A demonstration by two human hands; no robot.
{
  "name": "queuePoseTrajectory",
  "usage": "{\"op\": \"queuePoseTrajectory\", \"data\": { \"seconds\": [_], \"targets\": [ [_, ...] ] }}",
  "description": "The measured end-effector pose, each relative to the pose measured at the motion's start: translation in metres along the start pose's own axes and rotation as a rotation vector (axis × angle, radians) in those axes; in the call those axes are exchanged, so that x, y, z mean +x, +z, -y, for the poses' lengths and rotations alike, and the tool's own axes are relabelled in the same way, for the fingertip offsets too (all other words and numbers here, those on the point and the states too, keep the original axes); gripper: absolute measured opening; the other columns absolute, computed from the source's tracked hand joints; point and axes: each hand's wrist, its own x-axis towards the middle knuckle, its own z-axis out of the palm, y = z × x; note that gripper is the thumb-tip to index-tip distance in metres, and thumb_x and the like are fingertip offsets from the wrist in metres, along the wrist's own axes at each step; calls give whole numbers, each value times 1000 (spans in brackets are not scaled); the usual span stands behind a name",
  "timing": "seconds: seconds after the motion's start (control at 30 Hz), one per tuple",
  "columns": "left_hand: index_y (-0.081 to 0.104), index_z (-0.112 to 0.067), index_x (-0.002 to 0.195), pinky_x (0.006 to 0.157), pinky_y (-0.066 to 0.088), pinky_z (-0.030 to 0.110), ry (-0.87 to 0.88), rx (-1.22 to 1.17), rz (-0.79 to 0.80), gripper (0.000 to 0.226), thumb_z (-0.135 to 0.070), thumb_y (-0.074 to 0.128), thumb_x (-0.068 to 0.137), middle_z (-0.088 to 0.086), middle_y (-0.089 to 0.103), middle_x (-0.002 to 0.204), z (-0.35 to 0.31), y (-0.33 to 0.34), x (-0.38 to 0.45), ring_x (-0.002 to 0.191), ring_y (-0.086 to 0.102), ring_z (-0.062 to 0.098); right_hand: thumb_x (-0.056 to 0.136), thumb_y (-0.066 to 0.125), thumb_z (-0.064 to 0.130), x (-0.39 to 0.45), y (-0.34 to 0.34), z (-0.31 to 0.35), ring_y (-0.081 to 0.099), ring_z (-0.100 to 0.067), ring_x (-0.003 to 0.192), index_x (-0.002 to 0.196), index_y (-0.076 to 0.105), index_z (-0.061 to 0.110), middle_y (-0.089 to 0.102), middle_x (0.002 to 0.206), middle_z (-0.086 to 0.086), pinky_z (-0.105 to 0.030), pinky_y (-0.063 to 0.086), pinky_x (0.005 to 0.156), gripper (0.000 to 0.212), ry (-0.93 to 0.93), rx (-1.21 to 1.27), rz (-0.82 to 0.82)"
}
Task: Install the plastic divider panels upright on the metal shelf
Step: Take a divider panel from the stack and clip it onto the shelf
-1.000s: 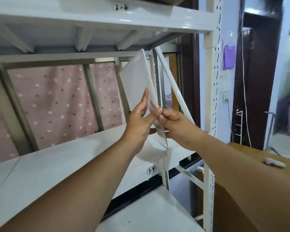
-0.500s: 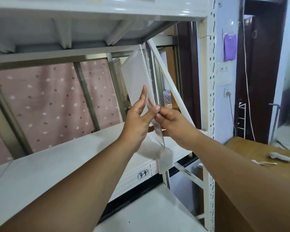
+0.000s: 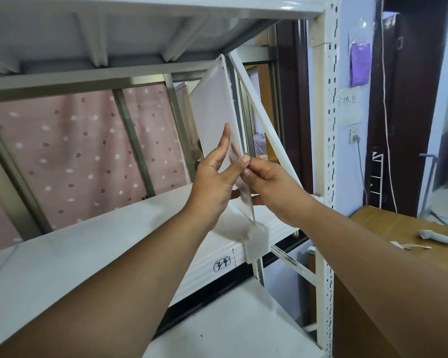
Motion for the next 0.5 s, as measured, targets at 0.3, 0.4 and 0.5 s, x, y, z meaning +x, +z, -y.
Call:
{"op": "queuePoseTrajectory", "data": {
  "seconds": [0.3, 0.4, 0.5],
  "targets": [
    [35, -56, 157, 104, 54, 68, 42, 61, -26, 68, -30, 66, 102, -12, 38, 170, 5, 0, -5, 152, 45, 31, 109, 44, 21, -3, 4, 4, 72, -33, 104, 132, 63, 20, 68, 116, -20, -48, 61, 89, 30, 4, -102, -9],
    [31, -56, 158, 108, 54, 64, 98, 142, -40, 65, -37, 60, 104, -1, 53, 162, 13, 1, -7, 145, 54, 29, 109, 45, 21, -4, 8, 1, 67, -35, 84, 132, 63, 26, 70, 94, -9, -54, 62, 82, 30, -39, -200, -40],
    [30, -56, 158, 110, 53, 61, 140, 211, -34, 61, -42, 56, 105, -4, 56, 160, 21, 2, -7, 144, 55, 25, 109, 44, 19, -7, 7, -3, 65, -6, 70, 135, 62, 27, 67, 77, 19, -30, 59, 70, 33, -55, -182, -35]
  ]
}}
